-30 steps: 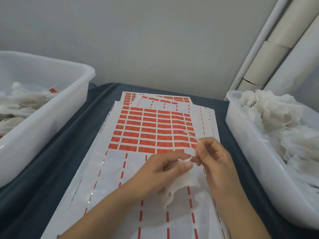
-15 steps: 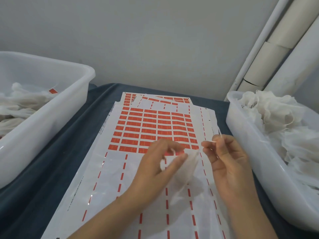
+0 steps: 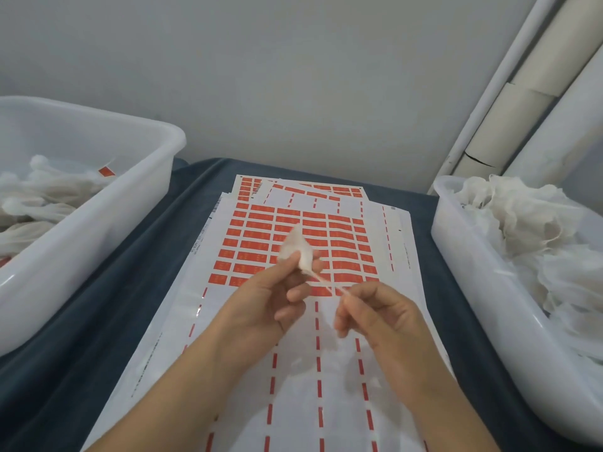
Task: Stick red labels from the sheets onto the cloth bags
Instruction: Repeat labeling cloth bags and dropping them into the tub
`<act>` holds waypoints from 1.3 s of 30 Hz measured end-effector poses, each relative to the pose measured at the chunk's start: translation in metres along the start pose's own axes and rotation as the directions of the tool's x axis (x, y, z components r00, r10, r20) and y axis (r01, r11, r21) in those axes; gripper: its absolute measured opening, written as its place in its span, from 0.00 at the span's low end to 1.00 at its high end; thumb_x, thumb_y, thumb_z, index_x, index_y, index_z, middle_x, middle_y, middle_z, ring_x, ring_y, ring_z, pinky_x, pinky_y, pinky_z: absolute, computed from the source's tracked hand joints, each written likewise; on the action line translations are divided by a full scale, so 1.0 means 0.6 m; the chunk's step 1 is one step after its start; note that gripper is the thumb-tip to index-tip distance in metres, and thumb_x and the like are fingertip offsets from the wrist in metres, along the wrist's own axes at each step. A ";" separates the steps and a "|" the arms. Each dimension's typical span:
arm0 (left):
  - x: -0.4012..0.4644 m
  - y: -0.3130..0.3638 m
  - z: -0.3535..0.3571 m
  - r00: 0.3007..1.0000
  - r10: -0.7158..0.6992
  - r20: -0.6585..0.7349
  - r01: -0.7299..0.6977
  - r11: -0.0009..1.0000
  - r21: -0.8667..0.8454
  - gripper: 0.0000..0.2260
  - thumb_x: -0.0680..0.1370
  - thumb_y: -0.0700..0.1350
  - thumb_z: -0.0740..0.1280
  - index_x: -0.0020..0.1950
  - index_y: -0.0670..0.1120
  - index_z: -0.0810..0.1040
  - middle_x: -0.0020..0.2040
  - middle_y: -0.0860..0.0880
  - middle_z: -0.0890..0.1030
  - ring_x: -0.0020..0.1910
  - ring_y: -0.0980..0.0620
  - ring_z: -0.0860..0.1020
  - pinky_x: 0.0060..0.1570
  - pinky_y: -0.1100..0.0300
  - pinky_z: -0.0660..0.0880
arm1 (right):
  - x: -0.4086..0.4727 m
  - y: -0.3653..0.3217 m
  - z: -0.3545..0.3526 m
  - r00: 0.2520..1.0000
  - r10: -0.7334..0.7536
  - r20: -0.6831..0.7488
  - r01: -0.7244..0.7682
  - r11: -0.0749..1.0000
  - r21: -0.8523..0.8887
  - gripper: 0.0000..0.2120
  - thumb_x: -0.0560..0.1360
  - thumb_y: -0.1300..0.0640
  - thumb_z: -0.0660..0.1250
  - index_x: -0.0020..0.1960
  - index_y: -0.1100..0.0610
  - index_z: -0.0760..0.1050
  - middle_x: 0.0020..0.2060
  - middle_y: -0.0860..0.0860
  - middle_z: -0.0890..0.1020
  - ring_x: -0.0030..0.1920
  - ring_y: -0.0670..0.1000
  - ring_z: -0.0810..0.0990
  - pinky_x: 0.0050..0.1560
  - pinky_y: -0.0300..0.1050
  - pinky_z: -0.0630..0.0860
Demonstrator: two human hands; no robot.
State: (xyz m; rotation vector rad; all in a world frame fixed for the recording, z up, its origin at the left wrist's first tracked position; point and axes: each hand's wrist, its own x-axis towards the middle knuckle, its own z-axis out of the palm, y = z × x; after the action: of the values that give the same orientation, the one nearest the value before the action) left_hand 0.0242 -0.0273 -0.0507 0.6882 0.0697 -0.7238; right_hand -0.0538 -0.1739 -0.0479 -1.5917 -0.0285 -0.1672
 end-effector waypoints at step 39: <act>-0.005 -0.031 0.013 0.937 0.126 0.326 -0.347 0.219 0.912 0.08 0.76 0.46 0.67 0.45 0.60 0.71 0.43 0.63 0.76 0.44 0.65 0.76 0.41 0.75 0.74 | 0.008 0.016 -0.029 0.970 0.223 -0.100 -0.234 0.966 -0.106 0.08 0.67 0.46 0.67 0.45 0.41 0.81 0.45 0.38 0.83 0.49 0.39 0.80 0.43 0.31 0.78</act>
State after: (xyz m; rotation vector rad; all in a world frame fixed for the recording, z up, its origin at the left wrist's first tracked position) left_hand 0.0087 -0.0404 -0.0542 1.8115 -0.7487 -0.4419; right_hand -0.0494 -0.1918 -0.0565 -1.6898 0.2368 -0.0586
